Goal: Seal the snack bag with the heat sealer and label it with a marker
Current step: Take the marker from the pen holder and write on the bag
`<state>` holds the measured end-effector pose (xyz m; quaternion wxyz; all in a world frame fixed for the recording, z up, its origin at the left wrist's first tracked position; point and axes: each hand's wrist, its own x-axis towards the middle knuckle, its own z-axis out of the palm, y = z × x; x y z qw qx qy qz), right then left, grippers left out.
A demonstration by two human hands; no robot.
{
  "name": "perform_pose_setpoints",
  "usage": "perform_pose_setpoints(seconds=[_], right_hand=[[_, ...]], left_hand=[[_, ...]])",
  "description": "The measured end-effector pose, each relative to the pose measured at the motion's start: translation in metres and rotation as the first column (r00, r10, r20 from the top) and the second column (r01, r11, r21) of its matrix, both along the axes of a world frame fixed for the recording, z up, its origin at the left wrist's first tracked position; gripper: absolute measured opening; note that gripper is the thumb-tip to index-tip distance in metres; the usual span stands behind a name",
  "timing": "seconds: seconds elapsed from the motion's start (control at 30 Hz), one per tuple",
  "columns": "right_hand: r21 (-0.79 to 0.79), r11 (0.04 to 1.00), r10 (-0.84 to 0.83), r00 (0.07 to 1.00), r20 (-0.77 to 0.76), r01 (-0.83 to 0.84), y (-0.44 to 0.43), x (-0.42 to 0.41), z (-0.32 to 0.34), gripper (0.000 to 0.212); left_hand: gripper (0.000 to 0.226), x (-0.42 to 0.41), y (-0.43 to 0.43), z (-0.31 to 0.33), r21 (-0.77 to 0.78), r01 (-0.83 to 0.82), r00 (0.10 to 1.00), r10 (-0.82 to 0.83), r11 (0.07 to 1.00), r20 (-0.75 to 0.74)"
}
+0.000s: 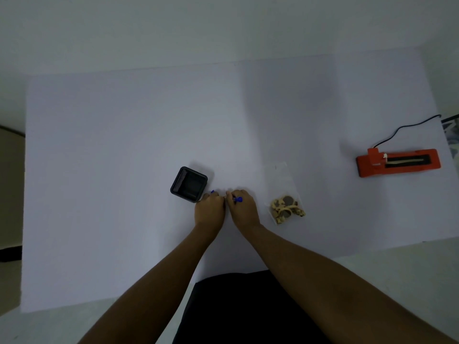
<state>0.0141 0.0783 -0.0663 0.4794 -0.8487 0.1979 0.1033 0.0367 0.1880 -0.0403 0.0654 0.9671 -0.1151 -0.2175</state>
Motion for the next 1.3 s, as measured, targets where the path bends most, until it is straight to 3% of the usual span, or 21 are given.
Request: perform_pose_setpoints(seconds=[0.2, 0.33, 0.43, 0.6, 0.73, 0.93, 1.1, 1.23, 1.3], right_hand=[[0.017, 0.998, 0.062, 0.996, 0.056, -0.063, 0.005, 0.005, 0.008, 0.031], [0.026, 0.995, 0.099, 0.995, -0.011, -0.099, 0.005, 0.003, 0.008, 0.035], [-0.024, 0.993, 0.120, 0.993, -0.004, -0.120, 0.001, -0.002, 0.009, 0.036], [-0.173, 0.978, 0.125, 0.991, 0.043, -0.116, -0.016, -0.017, 0.002, 0.039], [-0.255, 0.959, 0.143, 0.987, 0.072, -0.120, -0.030, -0.027, 0.004, 0.040], [-0.202, 0.971, 0.152, 0.982, 0.115, -0.127, -0.031, -0.030, 0.012, 0.038], [-0.108, 0.990, 0.105, 0.988, 0.110, -0.093, -0.022, -0.022, 0.024, 0.036], [-0.092, 0.995, 0.050, 0.993, 0.106, -0.040, -0.019, -0.014, 0.030, 0.028], [-0.061, 0.998, 0.028, 0.991, 0.130, -0.020, -0.019, -0.011, 0.038, 0.026]], left_hand=[[0.015, -0.005, 0.000, -0.001, -0.136, -0.012, 1.000, 0.009, 0.991, -0.019], [0.012, -0.013, 0.005, -0.005, -0.200, -0.031, 1.000, 0.030, 0.979, -0.010], [0.012, -0.021, 0.014, -0.006, -0.243, -0.027, 0.998, 0.039, 0.970, 0.045], [0.008, -0.032, 0.035, -0.003, -0.324, -0.152, 0.980, 0.186, 0.934, 0.076], [0.027, -0.037, 0.044, 0.001, -0.308, -0.243, 0.965, 0.262, 0.920, 0.021], [0.044, -0.034, 0.039, -0.001, -0.291, -0.299, 0.951, 0.310, 0.909, -0.008], [0.048, -0.017, 0.015, 0.003, -0.270, -0.440, 0.897, 0.431, 0.857, -0.093], [0.036, 0.005, 0.004, 0.001, -0.288, -0.514, 0.856, 0.502, 0.808, -0.120], [0.019, 0.010, 0.003, -0.003, -0.261, -0.460, 0.887, 0.451, 0.849, -0.097]])
